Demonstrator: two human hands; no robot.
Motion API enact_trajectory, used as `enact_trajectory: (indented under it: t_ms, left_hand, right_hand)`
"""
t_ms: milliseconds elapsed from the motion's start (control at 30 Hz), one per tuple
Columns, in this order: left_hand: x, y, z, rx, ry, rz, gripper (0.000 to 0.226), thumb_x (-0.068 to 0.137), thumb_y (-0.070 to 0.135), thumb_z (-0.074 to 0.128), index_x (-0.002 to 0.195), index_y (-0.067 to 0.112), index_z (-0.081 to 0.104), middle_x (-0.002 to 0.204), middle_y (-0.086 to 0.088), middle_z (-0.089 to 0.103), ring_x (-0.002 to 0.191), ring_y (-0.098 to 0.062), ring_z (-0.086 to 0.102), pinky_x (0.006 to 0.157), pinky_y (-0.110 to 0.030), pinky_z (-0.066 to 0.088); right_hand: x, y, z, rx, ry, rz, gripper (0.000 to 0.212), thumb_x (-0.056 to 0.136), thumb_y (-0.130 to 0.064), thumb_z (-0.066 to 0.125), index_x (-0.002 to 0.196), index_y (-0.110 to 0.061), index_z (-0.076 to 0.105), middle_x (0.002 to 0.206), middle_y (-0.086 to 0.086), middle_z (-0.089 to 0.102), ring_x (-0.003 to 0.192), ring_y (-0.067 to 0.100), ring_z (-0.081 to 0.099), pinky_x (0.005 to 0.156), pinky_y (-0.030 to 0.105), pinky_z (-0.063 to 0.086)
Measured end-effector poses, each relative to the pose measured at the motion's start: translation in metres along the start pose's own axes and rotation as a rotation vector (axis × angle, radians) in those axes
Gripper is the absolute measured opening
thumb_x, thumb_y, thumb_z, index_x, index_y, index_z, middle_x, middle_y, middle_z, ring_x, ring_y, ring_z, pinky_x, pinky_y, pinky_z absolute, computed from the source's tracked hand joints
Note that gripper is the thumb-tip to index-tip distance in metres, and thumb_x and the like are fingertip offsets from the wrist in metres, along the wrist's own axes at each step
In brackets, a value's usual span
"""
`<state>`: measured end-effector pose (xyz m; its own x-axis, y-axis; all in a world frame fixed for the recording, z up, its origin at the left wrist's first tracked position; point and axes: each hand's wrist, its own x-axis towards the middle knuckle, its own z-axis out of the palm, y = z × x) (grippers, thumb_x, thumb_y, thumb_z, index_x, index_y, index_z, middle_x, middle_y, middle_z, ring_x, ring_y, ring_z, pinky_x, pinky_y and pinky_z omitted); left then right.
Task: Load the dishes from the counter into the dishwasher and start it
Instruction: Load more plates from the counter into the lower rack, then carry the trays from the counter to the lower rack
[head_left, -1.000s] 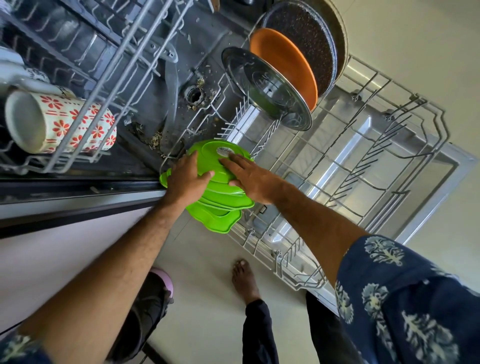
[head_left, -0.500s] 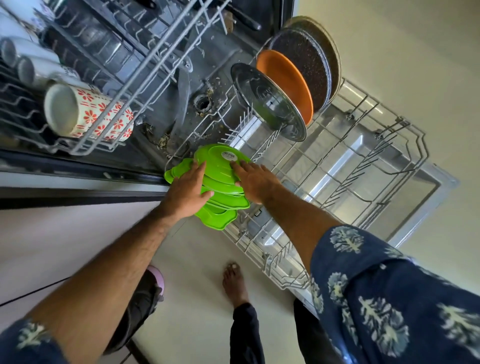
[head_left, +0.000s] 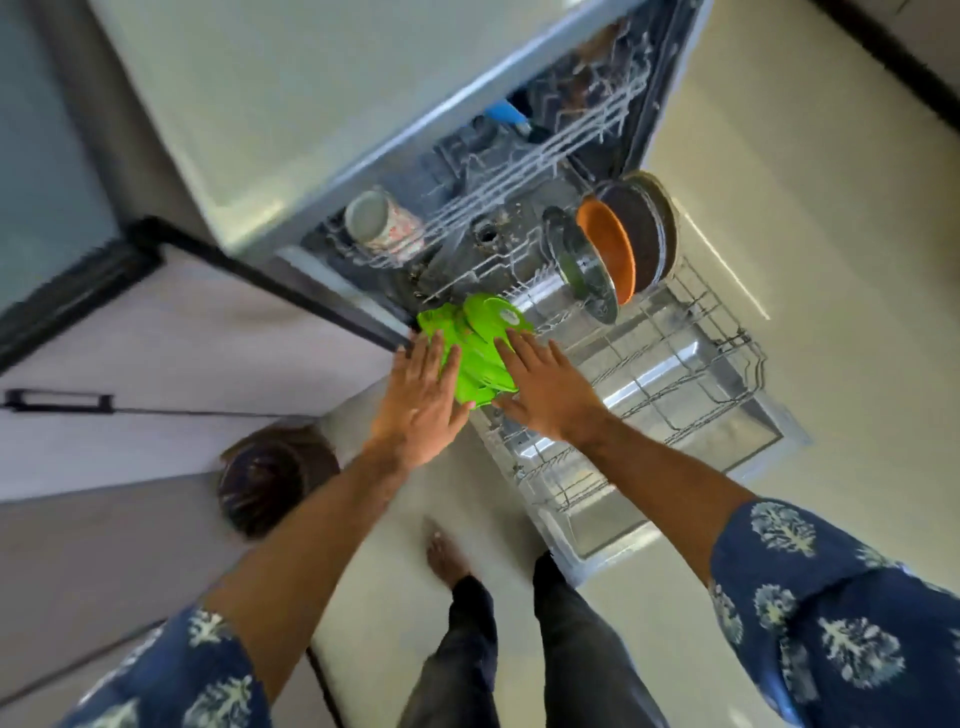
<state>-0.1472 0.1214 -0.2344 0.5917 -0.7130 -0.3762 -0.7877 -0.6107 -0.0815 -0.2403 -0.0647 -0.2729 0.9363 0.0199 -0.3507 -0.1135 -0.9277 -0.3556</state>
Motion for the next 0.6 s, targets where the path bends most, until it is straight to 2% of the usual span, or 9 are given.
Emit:
enact_trajectory:
  t_ms: [167, 267, 367, 467, 600]
  left_hand:
    - [-0.118, -0.013, -0.053, -0.114, 0.022, -0.198, 0.082, 0.092, 0.058, 0.026, 0.153, 0.003, 0.030, 0.159, -0.024, 0.026, 0.146, -0.043, 0.028, 0.117, -0.059, 0.024]
    - [-0.193, -0.025, -0.066, -0.143, 0.067, -0.328, 0.081, 0.093, 0.058, 0.026, 0.152, 0.003, 0.033, 0.160, -0.023, 0.026, 0.148, -0.041, 0.025, 0.118, -0.059, 0.023]
    - [-0.269, -0.043, -0.072, -0.144, 0.130, -0.477, 0.080, 0.095, 0.059, 0.025, 0.156, 0.007, 0.024, 0.164, -0.019, 0.016, 0.152, -0.036, 0.014, 0.121, -0.056, 0.018]
    - [-0.356, -0.055, -0.076, -0.189, 0.218, -0.642, 0.079, 0.096, 0.058, 0.032, 0.157, 0.009, 0.020, 0.165, -0.015, 0.013, 0.153, -0.034, 0.009, 0.122, -0.056, 0.016]
    - [-0.473, -0.059, -0.069, -0.254, 0.302, -0.888, 0.076, 0.095, 0.057, 0.029, 0.155, 0.009, 0.030, 0.163, -0.015, 0.022, 0.151, -0.036, 0.018, 0.121, -0.057, 0.019]
  right_hand:
    - [-0.041, -0.087, -0.057, -0.100, 0.073, -0.228, 0.085, 0.095, -0.061, 0.041, 0.158, -0.012, 0.011, 0.165, 0.012, 0.010, 0.152, 0.030, 0.013, 0.121, 0.052, 0.010]
    - [-0.062, -0.149, -0.079, -0.152, 0.090, -0.362, 0.084, 0.093, -0.061, 0.036, 0.158, -0.012, 0.015, 0.165, 0.010, 0.013, 0.152, 0.027, 0.013, 0.122, 0.052, 0.015]
    - [-0.076, -0.214, -0.095, -0.205, 0.113, -0.483, 0.084, 0.092, -0.064, 0.031, 0.157, -0.011, 0.019, 0.163, 0.011, 0.020, 0.151, 0.026, 0.019, 0.120, 0.053, 0.019]
    - [-0.092, -0.288, -0.099, -0.221, 0.118, -0.644, 0.084, 0.092, -0.060, 0.040, 0.157, -0.012, 0.018, 0.163, 0.010, 0.019, 0.150, 0.027, 0.020, 0.119, 0.054, 0.021]
    - [-0.117, -0.393, -0.093, -0.240, 0.150, -0.865, 0.082, 0.094, -0.055, 0.051, 0.157, -0.011, 0.022, 0.163, 0.010, 0.020, 0.150, 0.028, 0.020, 0.120, 0.054, 0.019]
